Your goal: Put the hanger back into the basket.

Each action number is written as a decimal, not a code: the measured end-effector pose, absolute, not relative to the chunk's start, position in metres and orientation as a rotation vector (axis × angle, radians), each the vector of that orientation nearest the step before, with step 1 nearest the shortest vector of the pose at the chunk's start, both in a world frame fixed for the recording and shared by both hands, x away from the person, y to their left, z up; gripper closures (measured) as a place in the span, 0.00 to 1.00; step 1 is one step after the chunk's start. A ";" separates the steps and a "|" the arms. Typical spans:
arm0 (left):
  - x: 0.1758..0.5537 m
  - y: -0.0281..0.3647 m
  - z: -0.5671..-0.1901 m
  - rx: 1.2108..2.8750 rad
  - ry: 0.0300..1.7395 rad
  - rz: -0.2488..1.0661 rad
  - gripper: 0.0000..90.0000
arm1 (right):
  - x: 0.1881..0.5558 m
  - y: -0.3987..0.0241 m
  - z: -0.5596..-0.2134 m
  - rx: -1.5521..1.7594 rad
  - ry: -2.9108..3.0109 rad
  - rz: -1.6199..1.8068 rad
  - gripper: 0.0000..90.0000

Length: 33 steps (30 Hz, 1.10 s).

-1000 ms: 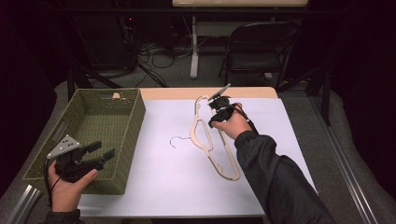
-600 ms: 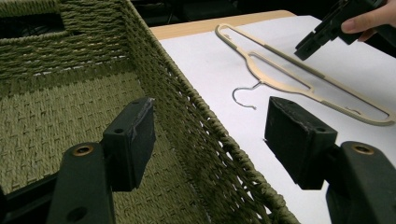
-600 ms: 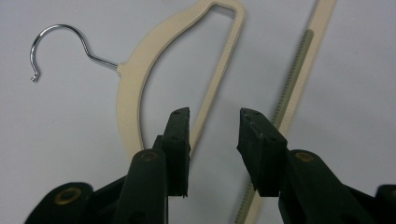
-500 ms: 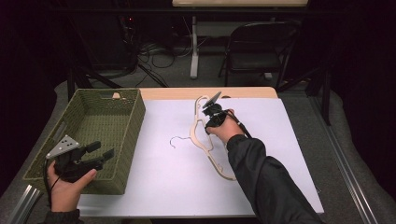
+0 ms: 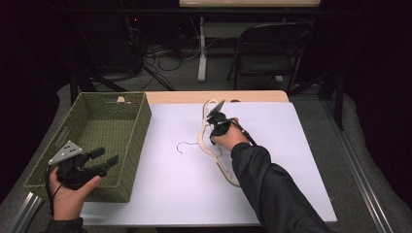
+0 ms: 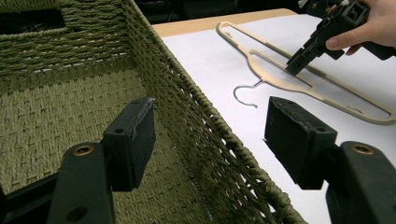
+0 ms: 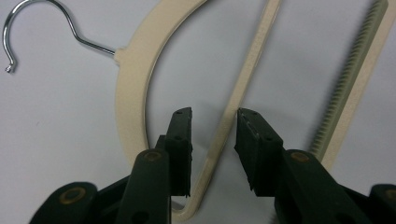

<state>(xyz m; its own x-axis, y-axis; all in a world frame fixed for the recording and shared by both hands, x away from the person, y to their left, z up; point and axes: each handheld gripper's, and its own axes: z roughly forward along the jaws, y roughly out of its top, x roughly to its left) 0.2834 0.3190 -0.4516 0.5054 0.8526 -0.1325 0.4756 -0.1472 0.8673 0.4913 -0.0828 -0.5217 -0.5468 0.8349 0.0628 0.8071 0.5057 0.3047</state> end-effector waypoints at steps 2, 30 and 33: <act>0.284 0.319 -0.452 1.790 1.117 0.492 0.37 | 0.492 -0.083 -0.522 1.441 2.648 0.445 0.74; 0.283 0.320 -0.452 1.785 1.120 0.491 0.37 | 0.495 -0.086 -0.526 1.562 2.657 0.358 0.91; 0.283 0.319 -0.452 1.787 1.119 0.491 0.37 | 0.491 -0.087 -0.531 1.565 2.654 0.441 0.95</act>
